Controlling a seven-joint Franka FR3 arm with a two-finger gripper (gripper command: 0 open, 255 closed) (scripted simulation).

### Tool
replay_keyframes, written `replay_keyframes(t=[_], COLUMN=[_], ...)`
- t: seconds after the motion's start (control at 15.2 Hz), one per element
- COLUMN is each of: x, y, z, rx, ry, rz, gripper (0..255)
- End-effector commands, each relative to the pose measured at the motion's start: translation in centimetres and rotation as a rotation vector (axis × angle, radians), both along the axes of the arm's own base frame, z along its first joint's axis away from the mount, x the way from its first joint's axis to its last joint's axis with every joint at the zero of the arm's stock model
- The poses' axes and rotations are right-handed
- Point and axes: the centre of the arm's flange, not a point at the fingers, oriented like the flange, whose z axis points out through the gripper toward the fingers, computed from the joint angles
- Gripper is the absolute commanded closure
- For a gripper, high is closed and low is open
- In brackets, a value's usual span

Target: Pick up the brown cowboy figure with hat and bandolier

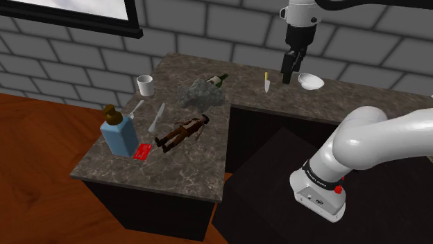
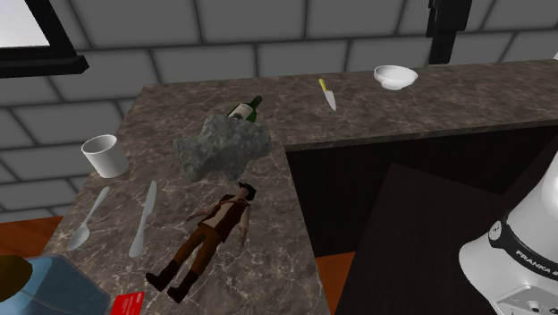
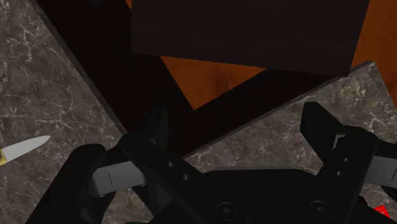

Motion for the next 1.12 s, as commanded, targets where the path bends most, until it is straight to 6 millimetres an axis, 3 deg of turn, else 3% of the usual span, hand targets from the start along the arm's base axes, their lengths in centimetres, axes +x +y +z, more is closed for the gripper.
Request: replay_keyframes(t=[0.0,0.53,1.06], x=[0.0,8.3,15.8], y=[0.0,1.1,4.4], z=[0.0,-6.3,-12.9], rx=[0.000,0.003,0.006], ry=[0.000,0.032,0.065], rz=[0.000,0.282,0.564], gripper=[0,0,0])
